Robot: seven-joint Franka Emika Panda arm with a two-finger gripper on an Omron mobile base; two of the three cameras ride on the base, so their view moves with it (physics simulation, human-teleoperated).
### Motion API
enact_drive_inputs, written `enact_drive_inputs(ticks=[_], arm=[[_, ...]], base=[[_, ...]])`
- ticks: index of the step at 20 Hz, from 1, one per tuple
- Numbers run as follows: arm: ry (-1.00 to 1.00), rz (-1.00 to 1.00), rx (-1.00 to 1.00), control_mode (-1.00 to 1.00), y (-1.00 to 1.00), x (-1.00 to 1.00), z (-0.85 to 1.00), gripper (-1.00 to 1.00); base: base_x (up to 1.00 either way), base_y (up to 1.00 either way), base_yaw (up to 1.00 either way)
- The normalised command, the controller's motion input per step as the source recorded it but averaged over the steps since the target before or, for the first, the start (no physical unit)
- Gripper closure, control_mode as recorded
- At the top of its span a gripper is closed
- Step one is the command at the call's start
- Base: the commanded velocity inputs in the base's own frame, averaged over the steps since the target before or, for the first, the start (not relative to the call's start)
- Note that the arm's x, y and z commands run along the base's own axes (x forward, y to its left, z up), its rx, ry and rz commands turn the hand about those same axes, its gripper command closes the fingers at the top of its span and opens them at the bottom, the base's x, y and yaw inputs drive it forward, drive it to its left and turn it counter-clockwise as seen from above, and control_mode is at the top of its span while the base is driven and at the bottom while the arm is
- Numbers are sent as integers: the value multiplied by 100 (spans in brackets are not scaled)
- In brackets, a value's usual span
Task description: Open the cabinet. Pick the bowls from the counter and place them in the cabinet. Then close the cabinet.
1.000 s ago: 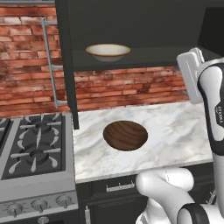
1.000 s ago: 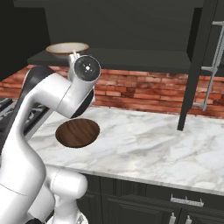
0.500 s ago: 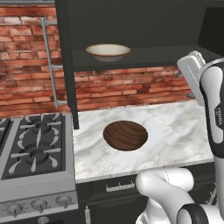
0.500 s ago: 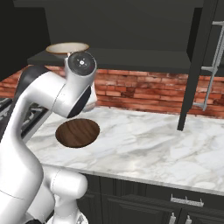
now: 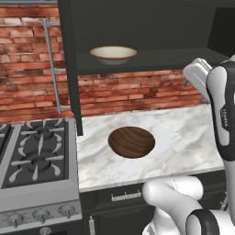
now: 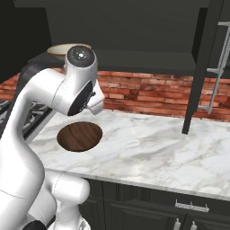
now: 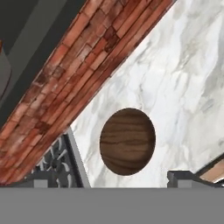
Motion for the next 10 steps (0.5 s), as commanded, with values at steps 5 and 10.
enact_drive_inputs(ticks=[5,10], arm=[[0,9,-14,-100,0,-3,-26,-100],[0,7,-11,-100,0,-11,-33,-100]], base=[[0,0,0],[0,0,0]])
